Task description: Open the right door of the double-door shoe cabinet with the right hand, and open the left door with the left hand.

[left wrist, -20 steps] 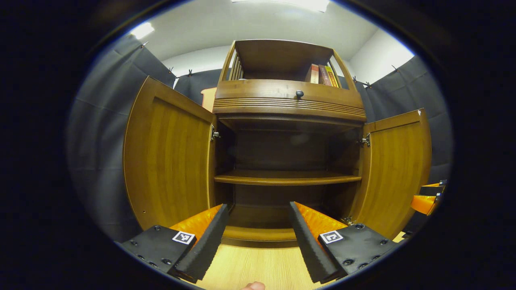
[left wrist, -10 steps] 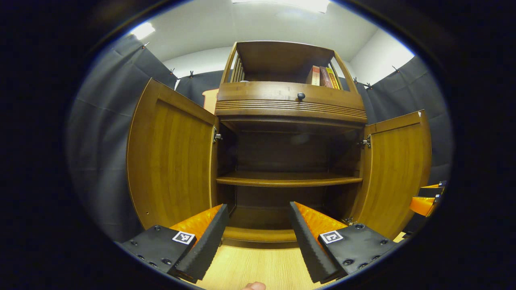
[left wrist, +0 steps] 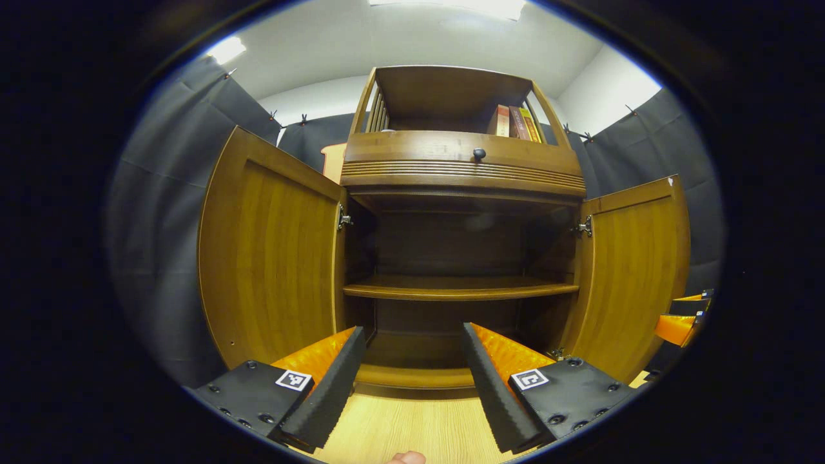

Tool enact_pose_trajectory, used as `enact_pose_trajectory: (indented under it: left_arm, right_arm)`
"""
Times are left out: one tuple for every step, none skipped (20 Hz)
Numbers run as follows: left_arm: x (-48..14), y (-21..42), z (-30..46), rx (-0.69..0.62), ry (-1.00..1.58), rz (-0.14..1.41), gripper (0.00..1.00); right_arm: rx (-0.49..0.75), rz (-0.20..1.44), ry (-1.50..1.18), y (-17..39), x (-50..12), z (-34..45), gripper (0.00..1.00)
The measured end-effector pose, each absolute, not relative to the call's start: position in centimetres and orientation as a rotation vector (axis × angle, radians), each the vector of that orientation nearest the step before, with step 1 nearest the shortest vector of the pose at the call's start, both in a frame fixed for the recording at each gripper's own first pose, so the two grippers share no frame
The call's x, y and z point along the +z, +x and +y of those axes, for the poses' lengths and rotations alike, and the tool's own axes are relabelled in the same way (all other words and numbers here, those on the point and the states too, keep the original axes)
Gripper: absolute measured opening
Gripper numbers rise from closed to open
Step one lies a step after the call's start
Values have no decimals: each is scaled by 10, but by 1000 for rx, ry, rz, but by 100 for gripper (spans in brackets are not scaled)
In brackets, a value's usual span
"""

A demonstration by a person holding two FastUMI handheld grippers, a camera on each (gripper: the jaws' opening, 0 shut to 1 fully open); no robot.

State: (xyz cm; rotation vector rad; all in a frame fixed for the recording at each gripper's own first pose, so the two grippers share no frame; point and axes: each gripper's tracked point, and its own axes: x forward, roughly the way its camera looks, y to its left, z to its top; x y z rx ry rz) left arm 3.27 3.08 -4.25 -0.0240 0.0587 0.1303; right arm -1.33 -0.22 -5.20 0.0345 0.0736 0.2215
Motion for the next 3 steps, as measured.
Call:
enact_pose_trajectory:
  left_arm:
    - [-42,32,31,130,-23,58,95]
    - [-42,33,31,129,-23,58,95]
    - [-42,33,31,129,-23,57,96]
  right_arm:
    - [221,73,35,-13,-52,-2,100]
    - [220,72,35,-14,-51,-2,100]
    - [220,72,34,-13,-51,-2,100]
